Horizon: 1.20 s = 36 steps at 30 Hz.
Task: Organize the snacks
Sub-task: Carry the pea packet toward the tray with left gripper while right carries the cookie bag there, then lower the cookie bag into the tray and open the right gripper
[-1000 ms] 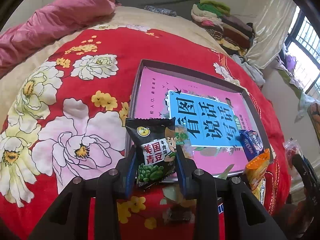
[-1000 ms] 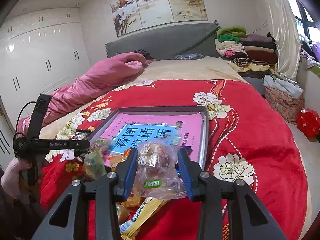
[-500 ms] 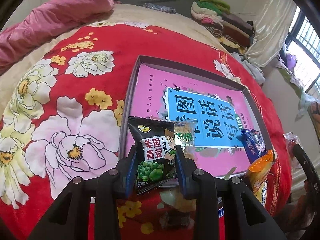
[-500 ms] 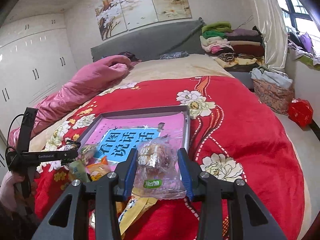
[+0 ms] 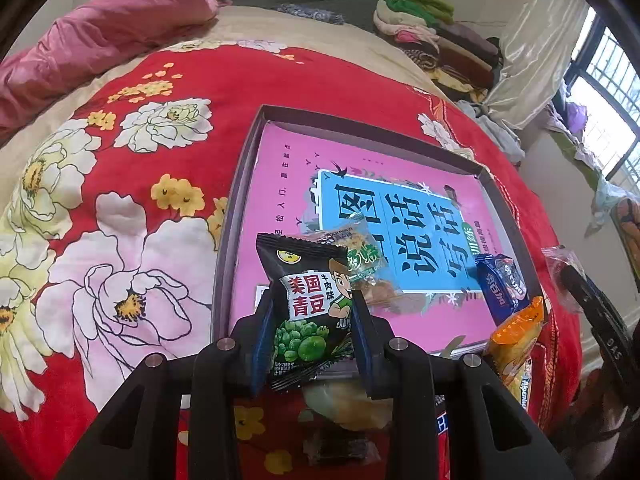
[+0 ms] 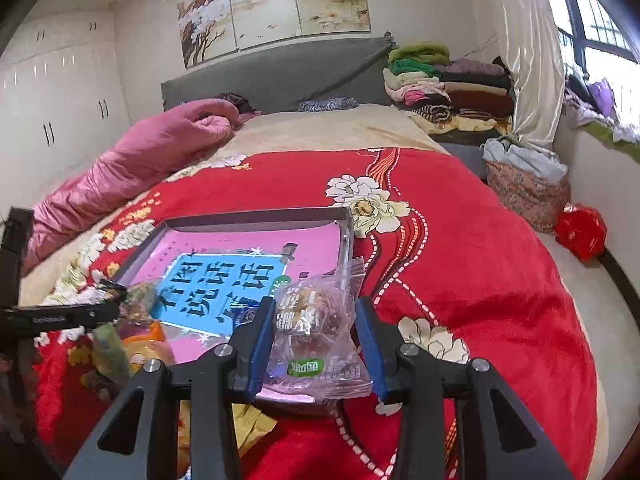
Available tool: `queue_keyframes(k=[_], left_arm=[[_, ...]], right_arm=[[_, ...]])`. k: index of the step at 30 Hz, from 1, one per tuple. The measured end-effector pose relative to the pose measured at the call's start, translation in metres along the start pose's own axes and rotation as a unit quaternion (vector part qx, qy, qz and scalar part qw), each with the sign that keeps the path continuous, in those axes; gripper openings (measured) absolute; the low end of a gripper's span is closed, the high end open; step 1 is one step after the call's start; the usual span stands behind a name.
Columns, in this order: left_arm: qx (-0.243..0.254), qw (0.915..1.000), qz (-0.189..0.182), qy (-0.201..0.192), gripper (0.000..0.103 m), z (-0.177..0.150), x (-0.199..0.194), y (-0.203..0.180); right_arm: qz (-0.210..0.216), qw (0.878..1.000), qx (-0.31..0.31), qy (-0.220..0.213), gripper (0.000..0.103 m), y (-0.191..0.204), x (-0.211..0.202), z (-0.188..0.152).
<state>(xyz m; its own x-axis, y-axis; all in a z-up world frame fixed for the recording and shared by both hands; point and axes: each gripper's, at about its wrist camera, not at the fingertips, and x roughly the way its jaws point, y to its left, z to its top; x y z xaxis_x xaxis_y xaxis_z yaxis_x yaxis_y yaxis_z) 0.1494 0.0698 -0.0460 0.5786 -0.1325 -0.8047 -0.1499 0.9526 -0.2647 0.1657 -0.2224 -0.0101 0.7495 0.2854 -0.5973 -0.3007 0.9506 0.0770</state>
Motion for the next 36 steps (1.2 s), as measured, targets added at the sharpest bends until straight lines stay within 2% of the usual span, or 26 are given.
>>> queue_keyframes(k=[8,18,27,36], left_arm=[[0.001,1.0000,0.000,-0.001,0.036,-0.001,0.000,0.000],[0.001,1.0000,-0.001,-0.001,0.036,-0.001,0.000,0.000],[-0.004,1.0000,0.000,0.003,0.037,-0.002,0.003,0.004],[-0.009,0.9999,0.006,0.012,0.037,-0.002,0.006,0.009]], right_arm=[[-0.043,0.998,-0.055,0.006,0.041,0.017,0.019,-0.001],[-0.067,0.994,-0.084,0.026,0.041,0.025,0.034,-0.007],[-0.032,0.997,-0.067,0.032,0.041,0.025,0.035,-0.008],[0.027,0.998,-0.046,0.036,0.041,0.028,0.033,-0.009]])
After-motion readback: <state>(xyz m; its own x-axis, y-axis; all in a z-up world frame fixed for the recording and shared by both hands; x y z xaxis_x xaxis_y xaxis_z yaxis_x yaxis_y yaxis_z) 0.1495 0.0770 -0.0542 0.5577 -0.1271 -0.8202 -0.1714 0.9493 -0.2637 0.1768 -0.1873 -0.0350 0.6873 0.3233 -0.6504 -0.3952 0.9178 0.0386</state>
